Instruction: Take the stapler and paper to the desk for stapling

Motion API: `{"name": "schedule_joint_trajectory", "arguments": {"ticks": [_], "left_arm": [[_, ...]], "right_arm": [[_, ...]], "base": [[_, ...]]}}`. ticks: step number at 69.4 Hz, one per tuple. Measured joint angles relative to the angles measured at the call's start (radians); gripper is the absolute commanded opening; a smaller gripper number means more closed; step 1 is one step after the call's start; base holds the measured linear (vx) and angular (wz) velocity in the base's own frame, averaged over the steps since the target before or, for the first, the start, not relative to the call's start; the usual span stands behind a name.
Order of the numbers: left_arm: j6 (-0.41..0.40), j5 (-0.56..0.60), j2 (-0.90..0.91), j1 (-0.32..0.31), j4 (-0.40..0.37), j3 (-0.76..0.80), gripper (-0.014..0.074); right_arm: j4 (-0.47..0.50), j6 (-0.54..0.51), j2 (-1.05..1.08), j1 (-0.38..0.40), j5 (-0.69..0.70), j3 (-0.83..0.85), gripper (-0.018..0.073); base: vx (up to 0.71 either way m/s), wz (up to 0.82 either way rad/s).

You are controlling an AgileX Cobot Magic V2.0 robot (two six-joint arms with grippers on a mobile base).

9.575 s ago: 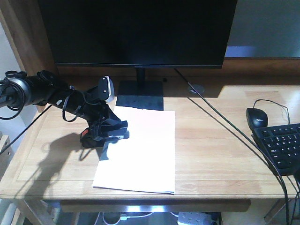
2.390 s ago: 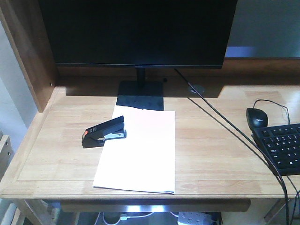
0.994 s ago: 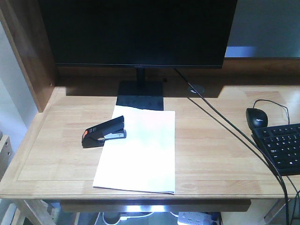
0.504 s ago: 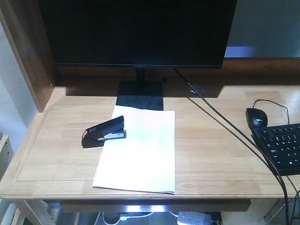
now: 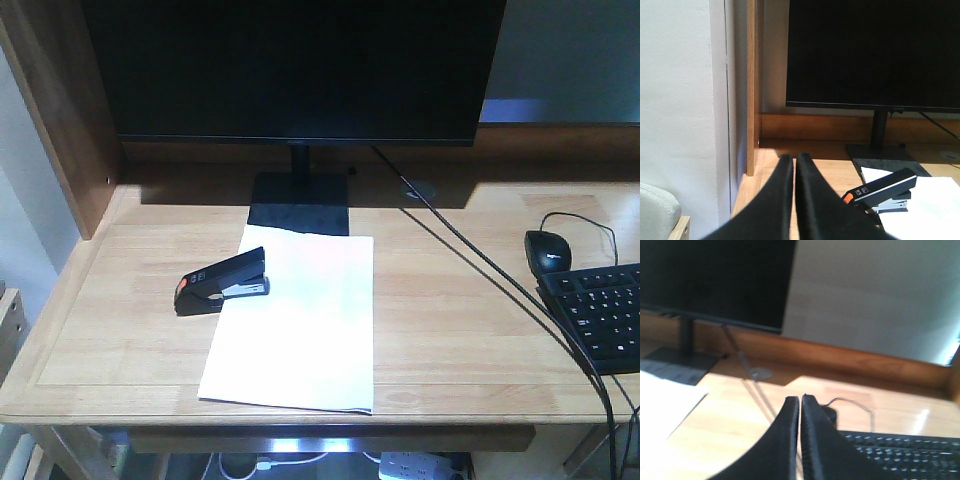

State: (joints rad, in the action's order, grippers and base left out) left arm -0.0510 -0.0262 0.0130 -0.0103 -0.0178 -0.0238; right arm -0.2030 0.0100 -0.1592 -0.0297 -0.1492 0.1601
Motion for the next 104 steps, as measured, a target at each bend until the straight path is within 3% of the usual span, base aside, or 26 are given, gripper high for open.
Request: {"name": "schedule_joint_trajectory", "arguments": {"ticks": [28,49,75,104], "left_arm": [[0.000,0.000,0.000,0.000,0.000,0.000,-0.0006],[0.000,0.000,0.000,0.000,0.000,0.000,-0.0006],[0.000,-0.001,0.000,0.000,0.000,0.000,-0.0006],[0.000,-0.001,0.000,0.000,0.000,0.000,-0.0006]], "right_arm": [[0.066,-0.032,0.007,0.063,0.059,-0.078,-0.0010],[0.147,-0.034,0.160,0.082,0.119,-0.187,-0.0010],[0.144,0.046,0.169,0.082,0.099,-0.187,-0.0010],[0.142,0.045,0.169,0.082,0.099,-0.187,-0.0010]], "base": [[0.00,0.00],[0.00,0.00],[0.00,0.00],[0.00,0.00]]}}
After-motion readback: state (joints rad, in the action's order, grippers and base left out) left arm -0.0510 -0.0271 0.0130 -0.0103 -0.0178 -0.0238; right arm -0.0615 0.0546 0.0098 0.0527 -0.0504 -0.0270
